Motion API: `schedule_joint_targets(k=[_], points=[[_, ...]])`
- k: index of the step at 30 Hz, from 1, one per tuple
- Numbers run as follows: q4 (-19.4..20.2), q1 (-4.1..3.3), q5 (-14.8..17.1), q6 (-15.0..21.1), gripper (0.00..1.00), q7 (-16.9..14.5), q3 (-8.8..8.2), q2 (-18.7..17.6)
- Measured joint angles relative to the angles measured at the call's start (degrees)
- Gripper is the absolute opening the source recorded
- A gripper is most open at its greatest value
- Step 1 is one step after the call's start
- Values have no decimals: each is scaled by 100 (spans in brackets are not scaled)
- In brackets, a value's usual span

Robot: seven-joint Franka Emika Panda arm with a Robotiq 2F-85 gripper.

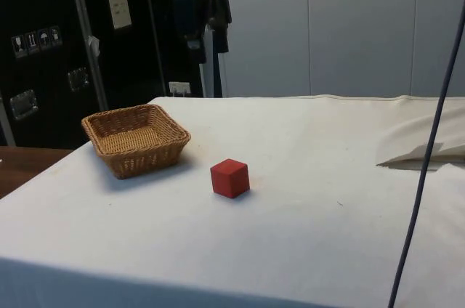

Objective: Pick up the cube and place it into the basket.

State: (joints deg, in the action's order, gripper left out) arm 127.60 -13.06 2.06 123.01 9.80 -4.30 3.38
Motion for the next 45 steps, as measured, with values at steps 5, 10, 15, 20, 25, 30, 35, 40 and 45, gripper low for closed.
schedule_joint_targets(k=[5,10,15,20,25,30,35,40,45], points=[[115,0,0,155,100,138,40,-40],[252,0,0,350,100,344,46,-109],[344,0,0,504,100,493,57,-172],[447,0,0,682,100,682,69,-258],[533,0,0,882,100,865,74,-355],[613,0,0,1077,100,1043,80,-464],[688,0,0,1278,100,1220,92,-584],[773,0,0,1541,100,1427,115,-733],[802,0,0,1650,100,1524,120,-808]])
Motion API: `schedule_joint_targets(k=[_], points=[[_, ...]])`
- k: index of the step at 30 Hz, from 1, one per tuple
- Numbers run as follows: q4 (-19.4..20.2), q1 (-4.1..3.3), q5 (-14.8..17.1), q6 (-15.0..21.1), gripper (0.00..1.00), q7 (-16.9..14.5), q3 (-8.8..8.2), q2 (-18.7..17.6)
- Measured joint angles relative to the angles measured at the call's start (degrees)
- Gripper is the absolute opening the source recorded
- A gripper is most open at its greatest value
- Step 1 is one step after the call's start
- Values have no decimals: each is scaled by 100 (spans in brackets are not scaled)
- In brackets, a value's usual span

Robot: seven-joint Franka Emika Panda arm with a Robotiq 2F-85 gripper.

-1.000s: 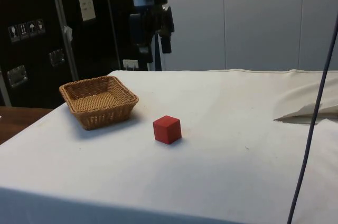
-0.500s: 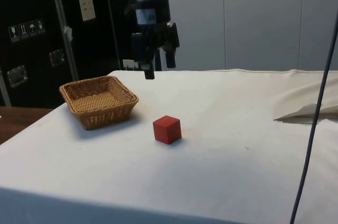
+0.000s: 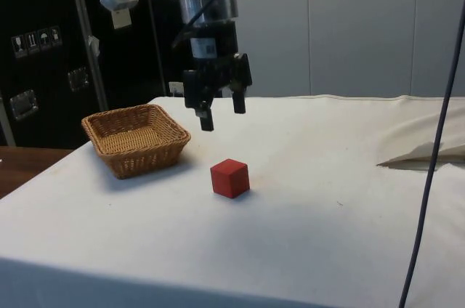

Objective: Pick up the cube and place it into the basket.

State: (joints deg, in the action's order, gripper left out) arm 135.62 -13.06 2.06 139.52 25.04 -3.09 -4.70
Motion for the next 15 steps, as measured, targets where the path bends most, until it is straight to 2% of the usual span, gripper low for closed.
schedule_joint_targets(k=[15], points=[[92,0,0,693,100,561,40,-510]])
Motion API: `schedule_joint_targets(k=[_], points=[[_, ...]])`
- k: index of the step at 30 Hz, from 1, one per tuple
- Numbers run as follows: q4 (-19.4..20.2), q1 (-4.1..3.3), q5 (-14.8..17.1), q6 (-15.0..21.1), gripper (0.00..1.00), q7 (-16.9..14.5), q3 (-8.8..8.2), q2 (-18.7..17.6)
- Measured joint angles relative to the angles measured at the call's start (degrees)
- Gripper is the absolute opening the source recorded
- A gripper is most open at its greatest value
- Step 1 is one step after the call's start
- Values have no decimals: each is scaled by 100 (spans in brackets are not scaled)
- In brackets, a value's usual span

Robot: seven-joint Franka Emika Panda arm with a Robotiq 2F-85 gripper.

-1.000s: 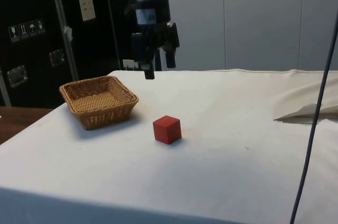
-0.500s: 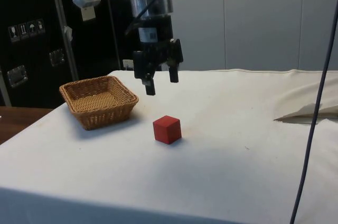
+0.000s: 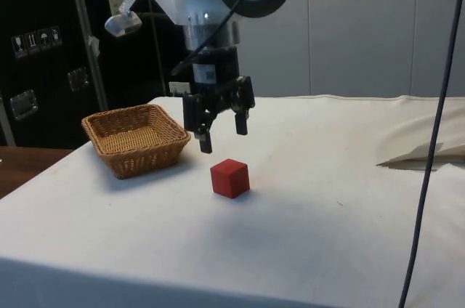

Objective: Pick up the cube and place it into the basket.

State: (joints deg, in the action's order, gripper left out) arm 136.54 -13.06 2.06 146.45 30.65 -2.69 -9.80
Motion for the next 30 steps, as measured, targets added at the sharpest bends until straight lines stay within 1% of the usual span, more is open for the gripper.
schedule_joint_targets(k=[2,5,16,20,25,27,28,30], points=[[6,0,0,34,100,29,0,-29],[11,0,0,201,100,155,6,-155],[17,-6,-17,630,100,476,34,-493],[17,-6,-29,699,100,544,52,-550],[23,-11,-52,934,100,710,69,-728],[23,-23,-120,1054,100,842,74,-819],[23,-23,-120,1054,100,842,74,-819],[29,-23,-189,1123,100,940,69,-871]])
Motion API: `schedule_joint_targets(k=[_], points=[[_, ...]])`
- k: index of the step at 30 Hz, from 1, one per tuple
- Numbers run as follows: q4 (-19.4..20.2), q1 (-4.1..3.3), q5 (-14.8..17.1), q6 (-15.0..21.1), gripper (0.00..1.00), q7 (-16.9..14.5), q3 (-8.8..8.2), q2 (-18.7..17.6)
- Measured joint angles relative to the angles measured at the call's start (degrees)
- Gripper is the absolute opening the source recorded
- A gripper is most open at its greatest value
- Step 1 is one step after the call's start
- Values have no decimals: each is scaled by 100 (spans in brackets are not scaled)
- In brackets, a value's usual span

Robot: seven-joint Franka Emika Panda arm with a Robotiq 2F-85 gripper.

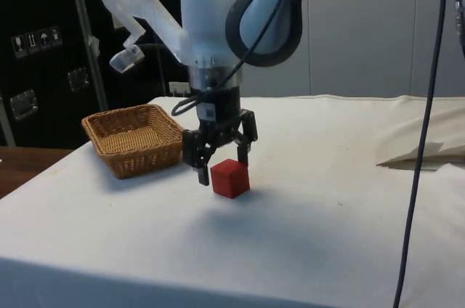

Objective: Pick up the cube and place it into the basket.

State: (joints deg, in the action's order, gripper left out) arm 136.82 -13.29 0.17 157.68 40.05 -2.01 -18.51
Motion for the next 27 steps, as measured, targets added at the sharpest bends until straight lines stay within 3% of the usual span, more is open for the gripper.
schedule_joint_targets(k=[18,24,25,27], points=[[0,0,-516,40,100,527,-52,-92],[-11,0,-521,40,98,533,-57,-120],[-23,0,-521,40,81,539,-63,-138],[-34,0,-521,40,58,539,-63,-155]])
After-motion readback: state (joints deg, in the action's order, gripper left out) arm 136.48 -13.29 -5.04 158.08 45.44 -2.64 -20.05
